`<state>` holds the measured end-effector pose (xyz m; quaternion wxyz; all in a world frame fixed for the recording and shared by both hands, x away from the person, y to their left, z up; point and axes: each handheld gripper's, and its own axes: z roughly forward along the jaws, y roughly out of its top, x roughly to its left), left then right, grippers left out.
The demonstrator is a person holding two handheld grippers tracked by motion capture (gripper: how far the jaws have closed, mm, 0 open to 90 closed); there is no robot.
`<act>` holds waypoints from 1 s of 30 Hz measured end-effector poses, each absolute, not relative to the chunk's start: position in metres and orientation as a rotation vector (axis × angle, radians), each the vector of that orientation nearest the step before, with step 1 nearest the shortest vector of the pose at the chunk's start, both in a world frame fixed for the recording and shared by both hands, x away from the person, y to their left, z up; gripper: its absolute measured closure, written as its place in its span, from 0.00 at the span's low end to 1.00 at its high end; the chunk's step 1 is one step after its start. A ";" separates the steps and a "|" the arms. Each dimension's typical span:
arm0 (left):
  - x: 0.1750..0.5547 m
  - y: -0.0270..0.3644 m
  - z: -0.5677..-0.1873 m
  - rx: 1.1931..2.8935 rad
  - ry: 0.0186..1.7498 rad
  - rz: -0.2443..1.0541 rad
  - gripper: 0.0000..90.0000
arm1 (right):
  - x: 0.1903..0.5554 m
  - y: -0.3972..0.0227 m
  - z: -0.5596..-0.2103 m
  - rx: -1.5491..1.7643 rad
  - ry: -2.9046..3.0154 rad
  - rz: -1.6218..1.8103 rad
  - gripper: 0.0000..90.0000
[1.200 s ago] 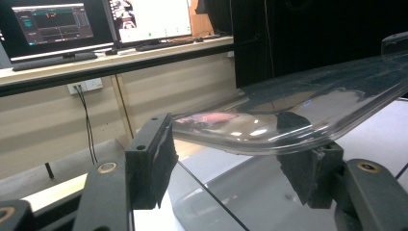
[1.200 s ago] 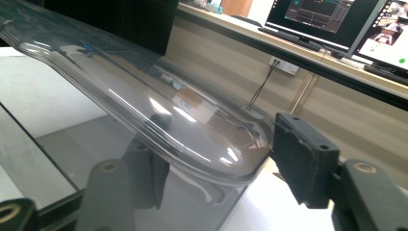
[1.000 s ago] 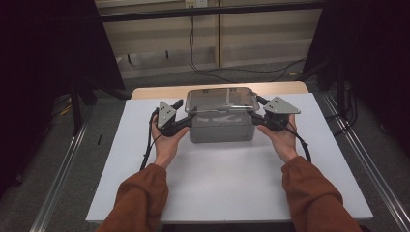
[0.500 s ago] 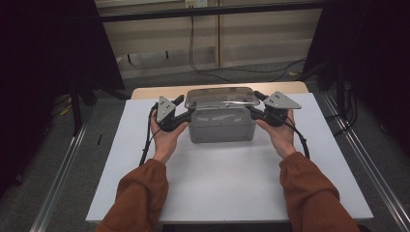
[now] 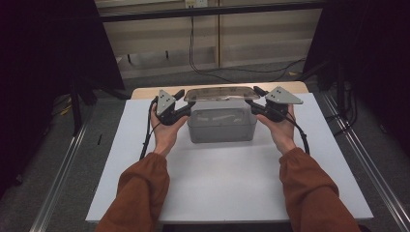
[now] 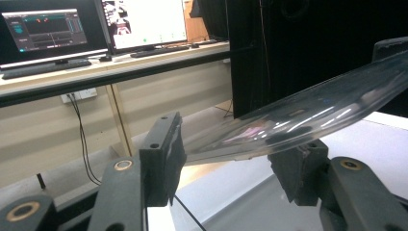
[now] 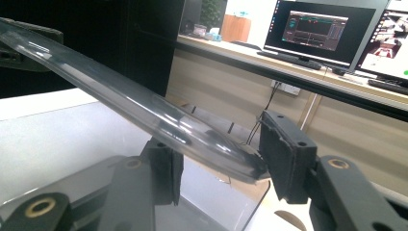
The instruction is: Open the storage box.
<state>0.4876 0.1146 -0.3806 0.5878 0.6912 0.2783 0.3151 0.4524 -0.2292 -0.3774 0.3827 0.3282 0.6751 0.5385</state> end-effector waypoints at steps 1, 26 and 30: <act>0.489 0.114 -0.381 1.613 0.648 0.735 0.52 | 0.453 -0.229 -0.377 0.840 1.720 1.374 0.58; 0.507 0.109 -0.374 1.596 0.647 0.720 0.59 | 0.476 -0.236 -0.370 0.878 1.702 1.397 0.56; 0.509 0.108 -0.377 1.591 0.658 0.711 0.60 | 0.480 -0.239 -0.374 0.881 1.714 1.388 0.61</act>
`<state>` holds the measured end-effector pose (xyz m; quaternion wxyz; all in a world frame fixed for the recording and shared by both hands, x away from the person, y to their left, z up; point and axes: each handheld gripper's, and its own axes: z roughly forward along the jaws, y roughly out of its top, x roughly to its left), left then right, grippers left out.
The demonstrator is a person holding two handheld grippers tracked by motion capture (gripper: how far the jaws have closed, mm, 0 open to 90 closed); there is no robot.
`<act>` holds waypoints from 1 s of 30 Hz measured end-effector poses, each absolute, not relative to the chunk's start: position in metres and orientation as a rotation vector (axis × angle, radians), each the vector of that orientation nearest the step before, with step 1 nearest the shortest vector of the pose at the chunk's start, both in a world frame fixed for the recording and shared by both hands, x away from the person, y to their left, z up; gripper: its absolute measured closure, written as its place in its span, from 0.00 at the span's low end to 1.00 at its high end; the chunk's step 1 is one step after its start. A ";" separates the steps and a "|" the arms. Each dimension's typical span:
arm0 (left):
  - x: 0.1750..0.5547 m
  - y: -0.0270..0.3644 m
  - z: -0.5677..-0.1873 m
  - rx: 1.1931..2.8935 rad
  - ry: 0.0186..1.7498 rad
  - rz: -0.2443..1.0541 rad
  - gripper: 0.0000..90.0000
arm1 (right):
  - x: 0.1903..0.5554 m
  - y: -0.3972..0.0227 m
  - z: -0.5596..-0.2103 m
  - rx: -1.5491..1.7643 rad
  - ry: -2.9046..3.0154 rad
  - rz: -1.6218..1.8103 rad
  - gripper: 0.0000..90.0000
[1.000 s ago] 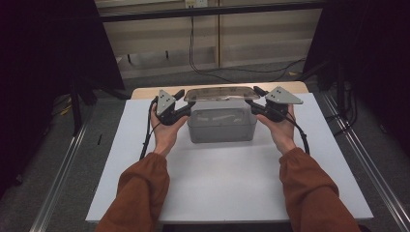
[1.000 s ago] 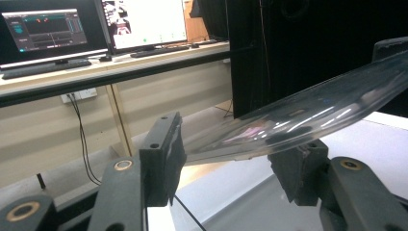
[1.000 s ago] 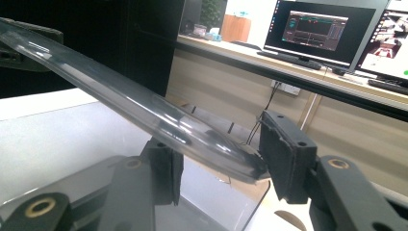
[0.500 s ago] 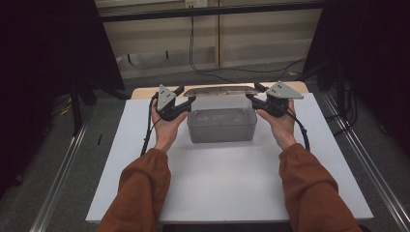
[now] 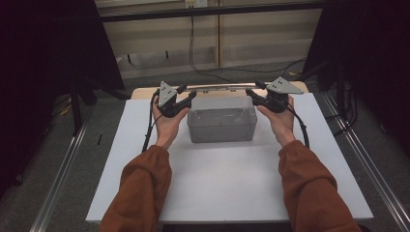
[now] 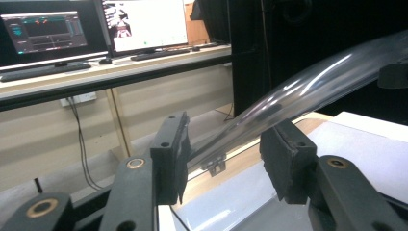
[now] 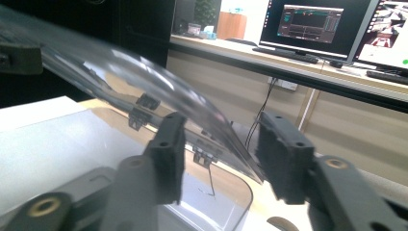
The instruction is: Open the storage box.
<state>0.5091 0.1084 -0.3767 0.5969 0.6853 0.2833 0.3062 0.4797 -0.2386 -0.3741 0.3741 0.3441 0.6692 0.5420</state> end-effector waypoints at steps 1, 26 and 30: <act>0.510 0.109 -0.377 1.590 0.658 0.713 0.60 | 0.481 -0.239 -0.375 0.878 1.716 1.386 0.62; 0.533 0.108 -0.378 1.609 0.707 0.705 0.66 | 0.501 -0.246 -0.373 0.905 1.718 1.429 0.73; 0.536 0.111 -0.375 1.633 0.698 0.722 0.69 | 0.504 -0.246 -0.372 0.916 1.703 1.442 0.73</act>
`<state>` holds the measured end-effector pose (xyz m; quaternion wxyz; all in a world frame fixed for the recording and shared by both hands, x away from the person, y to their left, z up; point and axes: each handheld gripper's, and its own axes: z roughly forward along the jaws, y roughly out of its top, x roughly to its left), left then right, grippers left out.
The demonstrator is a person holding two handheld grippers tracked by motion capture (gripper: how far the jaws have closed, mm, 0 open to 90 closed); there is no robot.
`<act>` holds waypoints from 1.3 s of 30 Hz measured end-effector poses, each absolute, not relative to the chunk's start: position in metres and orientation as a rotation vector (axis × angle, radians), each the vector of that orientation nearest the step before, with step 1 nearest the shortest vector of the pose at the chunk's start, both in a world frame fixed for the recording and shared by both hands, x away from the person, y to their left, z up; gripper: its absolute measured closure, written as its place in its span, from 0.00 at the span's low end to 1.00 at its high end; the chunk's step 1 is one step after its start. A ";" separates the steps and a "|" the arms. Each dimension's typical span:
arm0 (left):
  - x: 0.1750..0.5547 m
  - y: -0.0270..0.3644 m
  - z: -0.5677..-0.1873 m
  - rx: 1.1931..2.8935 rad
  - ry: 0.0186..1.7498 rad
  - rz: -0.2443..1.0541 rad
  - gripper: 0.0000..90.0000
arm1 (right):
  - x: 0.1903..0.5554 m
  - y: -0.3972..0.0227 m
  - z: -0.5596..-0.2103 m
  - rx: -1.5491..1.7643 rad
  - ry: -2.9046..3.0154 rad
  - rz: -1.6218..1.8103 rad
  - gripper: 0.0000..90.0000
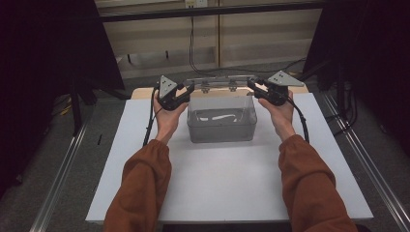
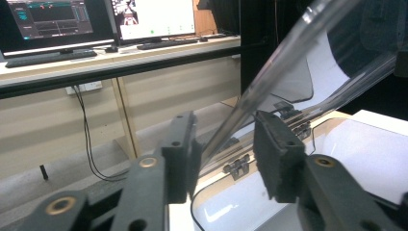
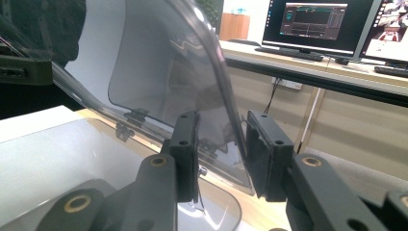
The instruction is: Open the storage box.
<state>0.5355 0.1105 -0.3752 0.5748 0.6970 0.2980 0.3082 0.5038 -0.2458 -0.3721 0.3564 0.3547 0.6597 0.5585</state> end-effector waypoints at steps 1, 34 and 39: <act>0.536 0.111 -0.375 1.626 0.695 0.718 0.70 | 0.504 -0.246 -0.372 0.919 1.706 1.441 0.73; 0.565 0.108 -0.386 1.630 0.707 0.720 0.69 | 0.529 -0.245 -0.369 0.959 1.697 1.448 0.76; 0.567 0.106 -0.387 1.634 0.710 0.744 0.70 | 0.532 -0.247 -0.371 0.963 1.690 1.451 0.77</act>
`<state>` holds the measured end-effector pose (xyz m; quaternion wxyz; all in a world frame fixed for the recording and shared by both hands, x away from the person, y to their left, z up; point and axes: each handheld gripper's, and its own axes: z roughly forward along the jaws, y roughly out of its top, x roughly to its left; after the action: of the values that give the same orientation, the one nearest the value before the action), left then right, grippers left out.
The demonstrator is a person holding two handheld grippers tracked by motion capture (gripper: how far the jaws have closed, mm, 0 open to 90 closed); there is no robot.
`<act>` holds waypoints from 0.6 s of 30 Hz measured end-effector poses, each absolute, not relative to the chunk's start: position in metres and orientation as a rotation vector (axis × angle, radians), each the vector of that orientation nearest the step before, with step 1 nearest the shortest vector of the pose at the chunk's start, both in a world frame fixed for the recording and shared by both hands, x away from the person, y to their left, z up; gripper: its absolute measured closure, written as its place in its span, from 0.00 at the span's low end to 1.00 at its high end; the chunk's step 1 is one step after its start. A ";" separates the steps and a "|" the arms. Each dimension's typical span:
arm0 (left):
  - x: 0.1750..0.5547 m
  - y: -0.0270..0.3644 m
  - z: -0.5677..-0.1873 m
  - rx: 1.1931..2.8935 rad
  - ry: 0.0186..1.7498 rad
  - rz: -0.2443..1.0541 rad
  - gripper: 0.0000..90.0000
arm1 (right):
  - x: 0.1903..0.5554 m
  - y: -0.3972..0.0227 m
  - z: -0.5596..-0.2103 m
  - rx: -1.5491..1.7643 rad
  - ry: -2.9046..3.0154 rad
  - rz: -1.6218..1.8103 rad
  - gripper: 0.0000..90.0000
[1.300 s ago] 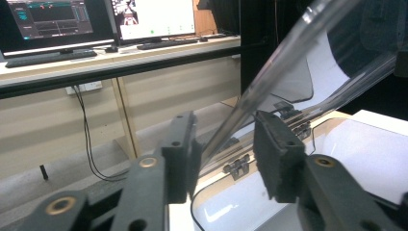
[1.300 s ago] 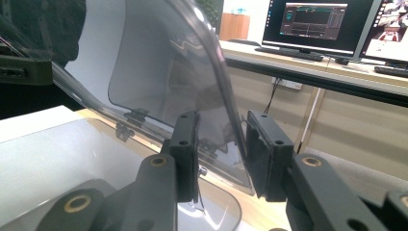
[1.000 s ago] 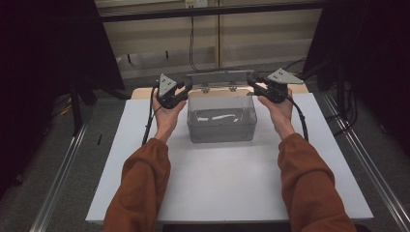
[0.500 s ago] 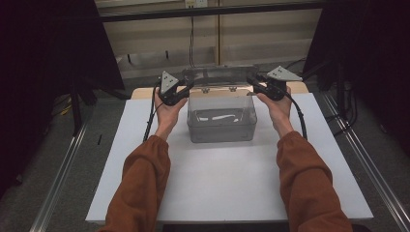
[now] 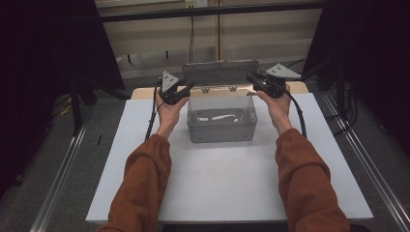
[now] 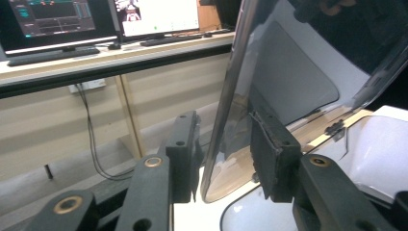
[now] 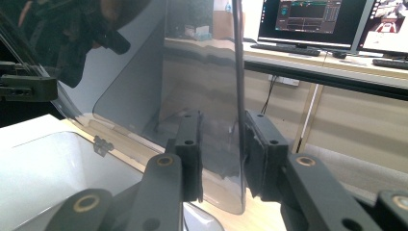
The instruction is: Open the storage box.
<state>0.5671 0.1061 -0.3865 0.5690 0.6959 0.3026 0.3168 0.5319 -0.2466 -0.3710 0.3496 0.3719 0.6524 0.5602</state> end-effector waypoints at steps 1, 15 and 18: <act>0.568 0.106 -0.387 1.635 0.713 0.736 0.70 | 0.532 -0.247 -0.372 0.965 1.689 1.447 0.78; 0.574 0.103 -0.390 1.633 0.723 0.709 0.75 | 0.543 -0.248 -0.385 0.987 1.705 1.427 0.80; 0.574 0.104 -0.390 1.635 0.725 0.708 0.76 | 0.544 -0.248 -0.386 1.000 1.709 1.427 0.80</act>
<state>0.5745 0.1036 -0.3896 0.5722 0.6972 0.3091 0.3018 0.5441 -0.2476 -0.3862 0.3435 0.3847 0.6577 0.5491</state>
